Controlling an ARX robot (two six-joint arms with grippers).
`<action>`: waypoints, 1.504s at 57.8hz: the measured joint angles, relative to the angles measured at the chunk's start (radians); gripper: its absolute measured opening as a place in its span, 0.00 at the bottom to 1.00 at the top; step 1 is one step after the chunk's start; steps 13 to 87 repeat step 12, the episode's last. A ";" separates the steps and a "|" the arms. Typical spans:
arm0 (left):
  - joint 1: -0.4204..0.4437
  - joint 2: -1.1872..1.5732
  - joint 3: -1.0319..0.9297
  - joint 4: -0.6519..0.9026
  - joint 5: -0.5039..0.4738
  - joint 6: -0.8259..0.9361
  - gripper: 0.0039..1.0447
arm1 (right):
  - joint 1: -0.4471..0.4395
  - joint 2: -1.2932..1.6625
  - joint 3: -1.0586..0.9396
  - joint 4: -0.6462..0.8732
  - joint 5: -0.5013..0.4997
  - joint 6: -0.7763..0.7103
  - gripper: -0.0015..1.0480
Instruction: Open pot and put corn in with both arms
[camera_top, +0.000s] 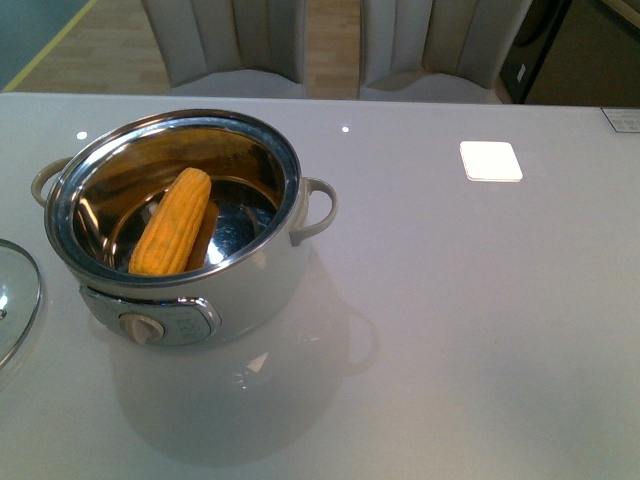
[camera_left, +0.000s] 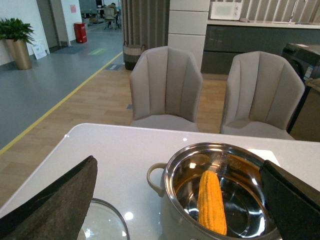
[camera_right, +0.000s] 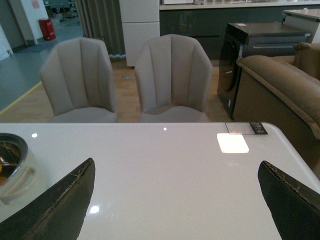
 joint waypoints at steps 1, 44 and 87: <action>0.000 0.000 0.000 0.000 0.000 0.000 0.93 | 0.000 0.000 0.000 0.000 0.000 0.000 0.91; 0.000 0.000 0.000 0.000 0.000 0.000 0.93 | 0.000 0.000 0.000 0.000 0.000 0.000 0.91; 0.000 0.000 0.000 0.000 0.000 0.000 0.93 | 0.000 0.000 0.000 0.000 0.000 0.000 0.91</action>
